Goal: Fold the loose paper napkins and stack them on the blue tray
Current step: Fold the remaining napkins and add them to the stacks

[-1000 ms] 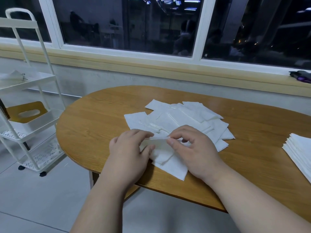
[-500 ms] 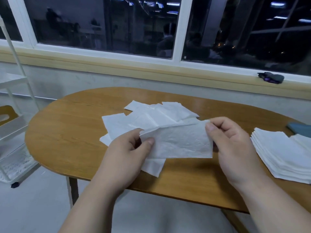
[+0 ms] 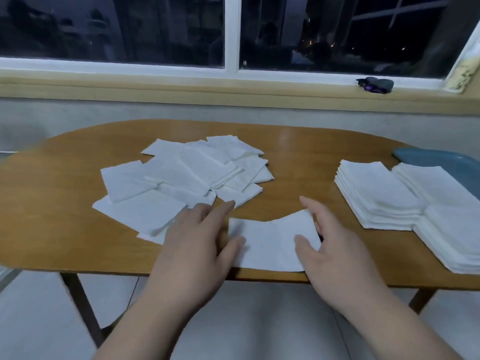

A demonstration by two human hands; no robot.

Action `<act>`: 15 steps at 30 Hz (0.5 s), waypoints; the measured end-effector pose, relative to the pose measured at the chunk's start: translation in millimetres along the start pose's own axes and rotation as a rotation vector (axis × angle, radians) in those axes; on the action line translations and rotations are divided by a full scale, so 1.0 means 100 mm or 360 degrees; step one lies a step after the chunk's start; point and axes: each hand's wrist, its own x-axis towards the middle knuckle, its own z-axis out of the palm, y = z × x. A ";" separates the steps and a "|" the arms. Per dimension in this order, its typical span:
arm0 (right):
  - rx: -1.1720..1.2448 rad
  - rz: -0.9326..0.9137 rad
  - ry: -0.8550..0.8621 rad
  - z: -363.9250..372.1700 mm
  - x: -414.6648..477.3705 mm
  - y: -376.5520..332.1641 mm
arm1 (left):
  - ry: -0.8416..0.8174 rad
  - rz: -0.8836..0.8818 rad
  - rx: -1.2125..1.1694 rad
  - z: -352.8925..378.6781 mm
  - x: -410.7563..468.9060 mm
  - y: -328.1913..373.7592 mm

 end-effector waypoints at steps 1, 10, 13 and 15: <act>-0.0116 -0.0032 0.0003 0.01 0.00 0.01 | 0.0011 0.0068 0.0044 0.02 -0.02 -0.01; -0.0264 -0.0173 0.0149 0.05 0.04 0.07 | -0.0089 0.0316 0.0150 0.05 -0.12 -0.12; -0.0146 -0.0229 0.0162 0.05 0.07 0.02 | -0.0043 0.0345 0.0152 -0.01 -0.17 -0.20; -0.0064 -0.0319 0.0090 0.07 0.13 -0.10 | -0.0012 0.0355 0.0183 -0.06 -0.20 -0.26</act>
